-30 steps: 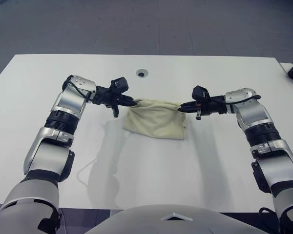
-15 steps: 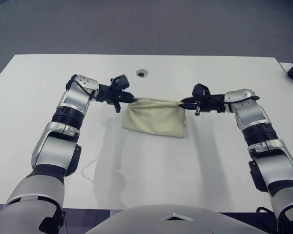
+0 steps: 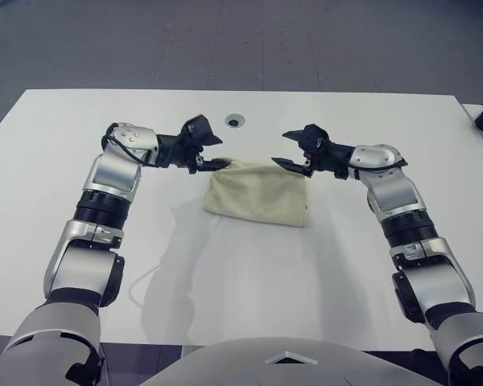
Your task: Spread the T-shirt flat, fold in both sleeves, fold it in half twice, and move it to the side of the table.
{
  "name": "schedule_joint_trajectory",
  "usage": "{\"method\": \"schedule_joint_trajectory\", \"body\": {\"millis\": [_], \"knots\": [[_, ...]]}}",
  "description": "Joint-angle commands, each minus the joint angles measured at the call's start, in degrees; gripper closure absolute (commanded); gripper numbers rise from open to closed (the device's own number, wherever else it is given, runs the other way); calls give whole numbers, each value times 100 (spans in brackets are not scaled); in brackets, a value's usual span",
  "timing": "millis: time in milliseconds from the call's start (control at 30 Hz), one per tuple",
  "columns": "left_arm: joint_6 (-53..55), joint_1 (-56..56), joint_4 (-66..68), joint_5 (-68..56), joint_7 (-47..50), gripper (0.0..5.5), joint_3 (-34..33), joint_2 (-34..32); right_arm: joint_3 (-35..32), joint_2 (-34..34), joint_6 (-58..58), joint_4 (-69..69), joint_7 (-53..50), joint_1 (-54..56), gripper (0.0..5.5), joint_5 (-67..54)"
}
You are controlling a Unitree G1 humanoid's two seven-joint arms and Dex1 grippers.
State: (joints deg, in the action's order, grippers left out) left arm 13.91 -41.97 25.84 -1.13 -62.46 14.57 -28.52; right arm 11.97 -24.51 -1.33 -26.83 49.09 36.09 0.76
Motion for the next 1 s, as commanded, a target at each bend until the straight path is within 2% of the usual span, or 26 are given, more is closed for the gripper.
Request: {"method": "schedule_joint_trajectory", "body": {"millis": [33, 333, 733, 1000], "knots": [[-368, -248, 651, 404, 439, 159, 204, 270, 162, 14, -445, -130, -75, -131, 151, 239], [-1157, -798, 2065, 900, 1021, 12, 317, 674, 592, -244, -1298, 73, -176, -657, 11, 939], [-1612, -1384, 3499, 1159, 1965, 12, 64, 734, 727, -468, -1467, 443, -73, -1018, 11, 1085], [-1683, -1430, 3695, 1096, 2278, 12, -147, 861, 716, -694, -1284, 1093, 149, -1487, 11, 981]]}}
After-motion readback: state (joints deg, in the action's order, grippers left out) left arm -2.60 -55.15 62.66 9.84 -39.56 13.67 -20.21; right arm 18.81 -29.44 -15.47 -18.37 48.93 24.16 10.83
